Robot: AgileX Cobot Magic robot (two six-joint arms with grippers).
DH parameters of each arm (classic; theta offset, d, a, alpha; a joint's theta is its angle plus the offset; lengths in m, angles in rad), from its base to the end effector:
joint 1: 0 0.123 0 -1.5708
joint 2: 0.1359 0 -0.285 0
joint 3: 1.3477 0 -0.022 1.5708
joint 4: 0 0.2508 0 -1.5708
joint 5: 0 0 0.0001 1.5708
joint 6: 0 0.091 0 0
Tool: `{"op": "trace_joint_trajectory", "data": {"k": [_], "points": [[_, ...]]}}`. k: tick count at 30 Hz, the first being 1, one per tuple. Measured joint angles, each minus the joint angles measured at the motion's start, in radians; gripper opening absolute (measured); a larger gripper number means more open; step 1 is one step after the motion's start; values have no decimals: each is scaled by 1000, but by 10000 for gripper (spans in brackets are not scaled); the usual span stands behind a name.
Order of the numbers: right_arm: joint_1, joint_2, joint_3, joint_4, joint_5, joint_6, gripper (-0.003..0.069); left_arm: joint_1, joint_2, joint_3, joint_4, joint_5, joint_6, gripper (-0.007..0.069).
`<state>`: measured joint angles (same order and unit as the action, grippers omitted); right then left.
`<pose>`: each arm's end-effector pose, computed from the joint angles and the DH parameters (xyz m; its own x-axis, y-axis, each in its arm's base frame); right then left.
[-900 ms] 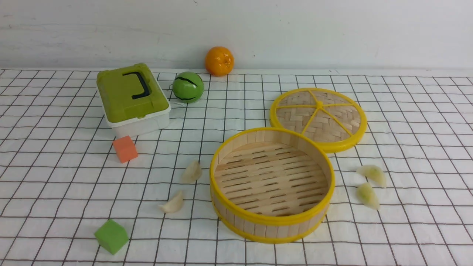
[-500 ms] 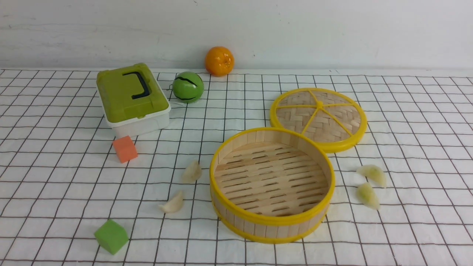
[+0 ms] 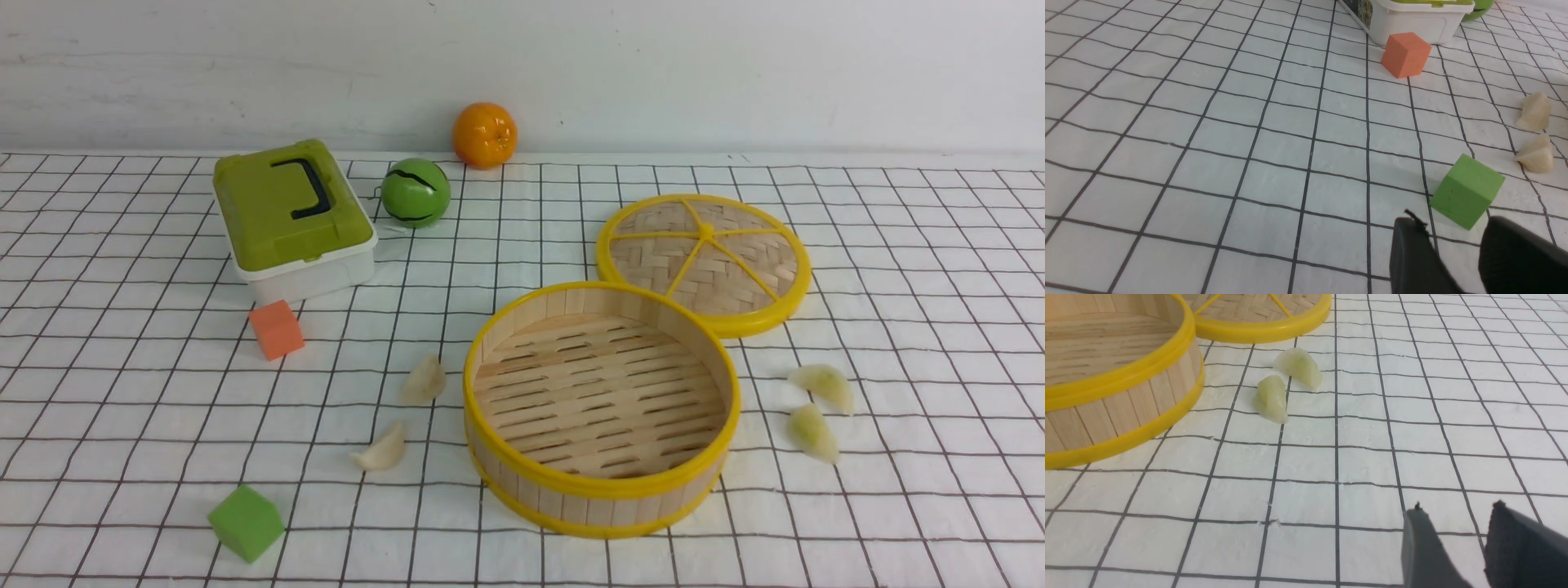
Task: Put the dumplings into the steamer on the table with the white tablecloth.
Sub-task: 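Reach for and grasp a dumpling on the table with the left gripper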
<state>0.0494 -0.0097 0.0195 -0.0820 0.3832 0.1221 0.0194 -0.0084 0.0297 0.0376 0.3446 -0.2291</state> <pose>0.0524 -0.0002 0.1728 -0.3002 0.0312 -0.9534 -0.0064 0.9994 0.0347 0.0535 0.0022 0.1726 -0.2636 -0.1976 -0.9442 -0.0839 0.9798 -0.1817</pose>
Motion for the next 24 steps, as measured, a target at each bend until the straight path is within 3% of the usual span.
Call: {"op": "trace_joint_trajectory", "data": {"k": [24], "points": [[0,0,0,-26,0,1,239,0,0,0,-7,-13,-9,239]]}}
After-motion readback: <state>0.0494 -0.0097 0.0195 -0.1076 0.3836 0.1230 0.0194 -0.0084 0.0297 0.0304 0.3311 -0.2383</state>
